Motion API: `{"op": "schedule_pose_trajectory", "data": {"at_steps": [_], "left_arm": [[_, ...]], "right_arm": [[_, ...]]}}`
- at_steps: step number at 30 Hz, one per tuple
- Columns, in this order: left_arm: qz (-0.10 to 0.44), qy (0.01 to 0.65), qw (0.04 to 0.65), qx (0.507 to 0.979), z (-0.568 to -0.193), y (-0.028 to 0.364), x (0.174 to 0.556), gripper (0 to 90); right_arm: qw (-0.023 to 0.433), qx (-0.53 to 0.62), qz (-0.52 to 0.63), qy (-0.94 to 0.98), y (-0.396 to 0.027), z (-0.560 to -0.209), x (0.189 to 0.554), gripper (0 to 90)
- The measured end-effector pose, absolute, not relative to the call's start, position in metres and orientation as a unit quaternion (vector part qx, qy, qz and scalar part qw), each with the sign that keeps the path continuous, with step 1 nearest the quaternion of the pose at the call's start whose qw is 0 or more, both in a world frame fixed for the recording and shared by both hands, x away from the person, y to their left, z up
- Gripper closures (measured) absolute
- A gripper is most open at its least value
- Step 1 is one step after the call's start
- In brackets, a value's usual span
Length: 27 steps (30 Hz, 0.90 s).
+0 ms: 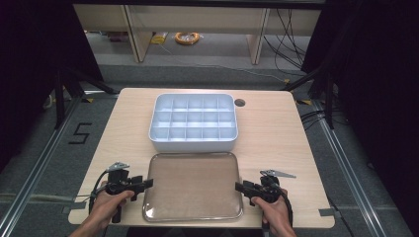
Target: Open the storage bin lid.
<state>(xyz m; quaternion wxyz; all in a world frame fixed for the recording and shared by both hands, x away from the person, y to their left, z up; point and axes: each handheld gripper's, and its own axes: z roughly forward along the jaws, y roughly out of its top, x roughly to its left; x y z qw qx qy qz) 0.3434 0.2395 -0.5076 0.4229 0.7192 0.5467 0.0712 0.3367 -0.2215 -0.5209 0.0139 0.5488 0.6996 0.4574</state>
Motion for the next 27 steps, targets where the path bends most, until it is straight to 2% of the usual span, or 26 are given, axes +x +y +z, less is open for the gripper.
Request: {"op": "schedule_pose_trajectory", "data": {"at_steps": [4, 10, 16, 23, 26, 27], "left_arm": [[0.081, 0.552, 0.435, 0.707, -0.504, 0.242, 0.343, 44.7], [0.078, 0.54, 0.433, 0.718, -0.505, 0.239, 0.342, 44.1], [0.085, 0.537, 0.439, 0.715, -0.503, 0.239, 0.342, 39.6], [0.091, 0.527, 0.452, 0.714, -0.5, 0.238, 0.341, 28.7], [0.091, 0.523, 0.451, 0.718, -0.5, 0.238, 0.341, 23.8], [0.092, 0.522, 0.451, 0.718, -0.5, 0.237, 0.34, 22.9]], "right_arm": [[0.028, 0.553, 0.459, 0.695, -0.224, -0.516, 0.336, 51.2], [0.045, 0.541, 0.462, 0.701, -0.225, -0.51, 0.336, 49.0], [0.06, 0.527, 0.459, 0.713, -0.223, -0.505, 0.335, 43.2], [0.069, 0.517, 0.477, 0.707, -0.218, -0.498, 0.333, 32.9], [0.094, 0.487, 0.473, 0.728, -0.219, -0.498, 0.335, 30.7], [0.082, 0.488, 0.48, 0.724, -0.217, -0.499, 0.335, 29.5]]}}
